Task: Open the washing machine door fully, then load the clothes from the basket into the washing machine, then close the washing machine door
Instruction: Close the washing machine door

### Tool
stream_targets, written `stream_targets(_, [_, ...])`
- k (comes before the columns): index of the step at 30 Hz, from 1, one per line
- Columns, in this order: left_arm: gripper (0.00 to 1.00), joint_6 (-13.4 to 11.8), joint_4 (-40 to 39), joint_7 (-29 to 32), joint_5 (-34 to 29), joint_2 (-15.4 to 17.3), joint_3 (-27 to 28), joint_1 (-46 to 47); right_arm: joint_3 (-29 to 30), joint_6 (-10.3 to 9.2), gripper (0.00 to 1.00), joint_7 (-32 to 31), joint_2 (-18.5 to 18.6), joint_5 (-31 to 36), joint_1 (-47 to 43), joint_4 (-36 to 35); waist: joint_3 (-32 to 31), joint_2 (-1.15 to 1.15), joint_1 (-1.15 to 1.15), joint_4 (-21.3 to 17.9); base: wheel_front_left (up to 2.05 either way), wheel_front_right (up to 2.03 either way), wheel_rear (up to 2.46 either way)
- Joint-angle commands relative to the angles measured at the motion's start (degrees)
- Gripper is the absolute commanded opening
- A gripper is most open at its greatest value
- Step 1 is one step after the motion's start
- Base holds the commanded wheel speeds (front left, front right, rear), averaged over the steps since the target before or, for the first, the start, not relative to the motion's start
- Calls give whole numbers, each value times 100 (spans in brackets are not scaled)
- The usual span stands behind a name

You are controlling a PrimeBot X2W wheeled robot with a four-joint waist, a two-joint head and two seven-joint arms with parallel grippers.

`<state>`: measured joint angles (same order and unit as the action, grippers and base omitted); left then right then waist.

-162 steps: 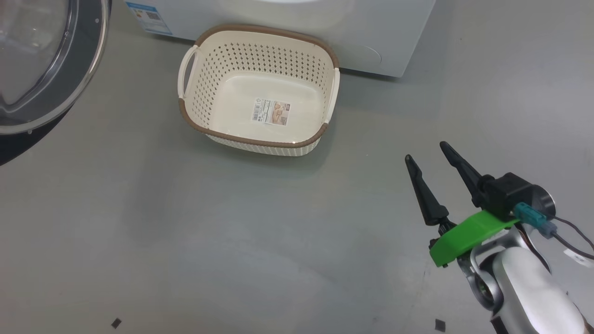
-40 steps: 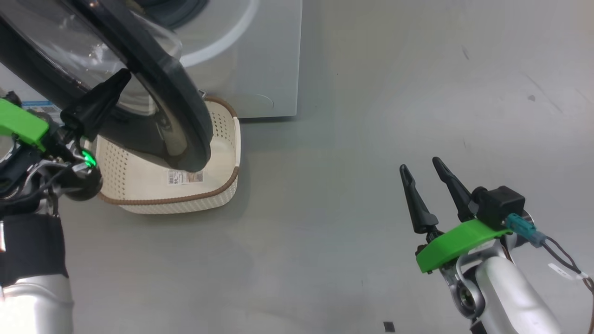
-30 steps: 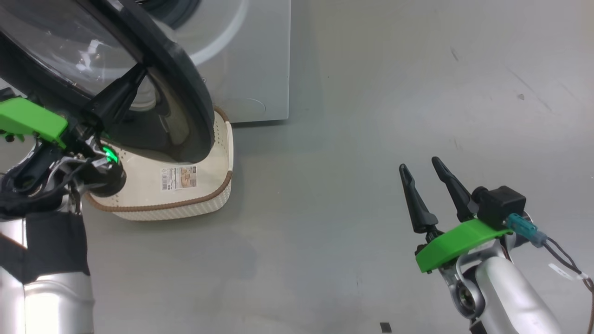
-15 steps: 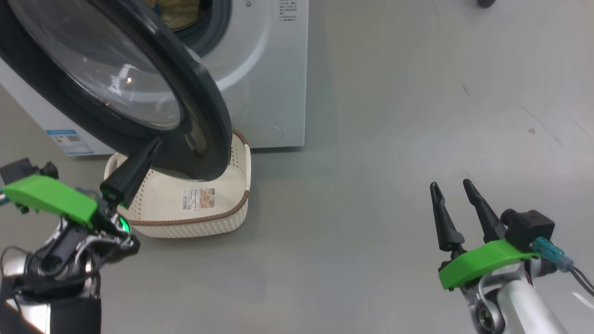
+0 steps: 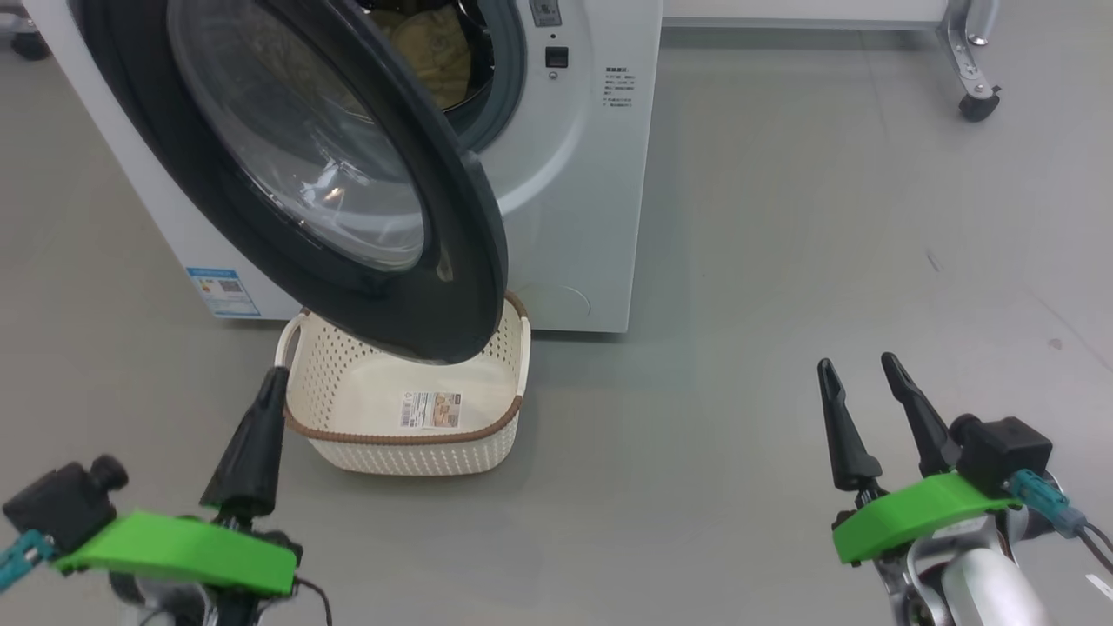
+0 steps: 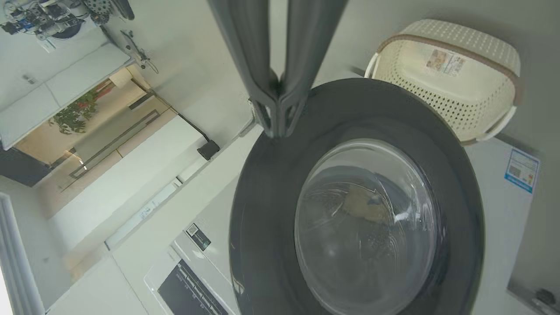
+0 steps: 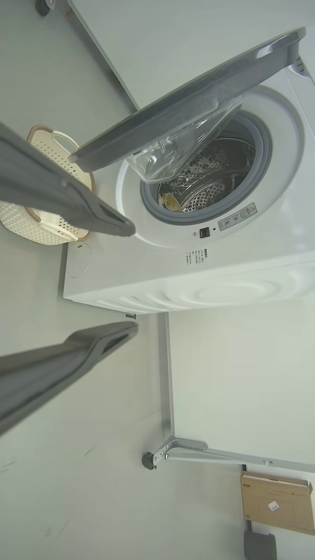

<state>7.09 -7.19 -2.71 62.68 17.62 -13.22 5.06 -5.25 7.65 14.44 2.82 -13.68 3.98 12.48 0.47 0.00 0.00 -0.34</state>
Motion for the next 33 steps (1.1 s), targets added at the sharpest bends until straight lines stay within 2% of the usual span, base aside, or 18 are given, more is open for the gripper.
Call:
stream_targets(1, [0, 39, 17, -675, -448, 454, -81, 89, -86, -16, 100, 56, 6, 22, 93, -215, -66, 0, 0, 92, 0, 0, 0])
stream_targets(3, [0, 39, 337, -1102, -905, 691, -390, 59, -79, -16, 100, 56, 6, 18, 54, -236, -91, 0, 0, 150, 0, 0, 0])
stream_targets(5, [0, 39, 653, -1209, -1441, 771, -480, 70, -86, -16, 100, 56, 6, 18, 23, -242, -108, 0, 0, 200, 0, 0, 0])
stream_targets(12, [0, 39, 900, -1227, -3286, 196, 128, -43, -114, -16, 100, 56, 6, 3, -6, -244, -114, 0, 0, 275, 0, 0, 0])
stream_targets(17, [0, 39, 894, -1228, -3845, -82, 289, -219, -148, -16, 100, 56, 6, -15, -6, -226, -113, 0, 0, 261, 0, 0, 0])
stream_targets(18, [11, 39, 909, -1228, -3924, -138, 306, -259, -156, -16, 100, 56, 6, -17, -5, -218, -116, 0, 0, 255, 0, 0, 0])
stream_targets(20, [88, 39, 912, -1228, -4024, -239, 343, -317, -168, -16, 100, 56, 6, -20, 0, -199, -121, 0, 0, 242, 0, 0, 0])
stream_targets(21, [100, 39, 929, -1228, -4034, -298, 380, -349, -173, -16, 100, 56, 6, -23, 2, -190, -127, 0, 0, 236, 0, 0, 0])
stream_targets(33, [100, 39, 1089, -1229, -4195, -418, 387, -438, -207, -16, 100, 56, 6, -58, 7, -109, -193, 0, 0, 195, 0, 0, 0])
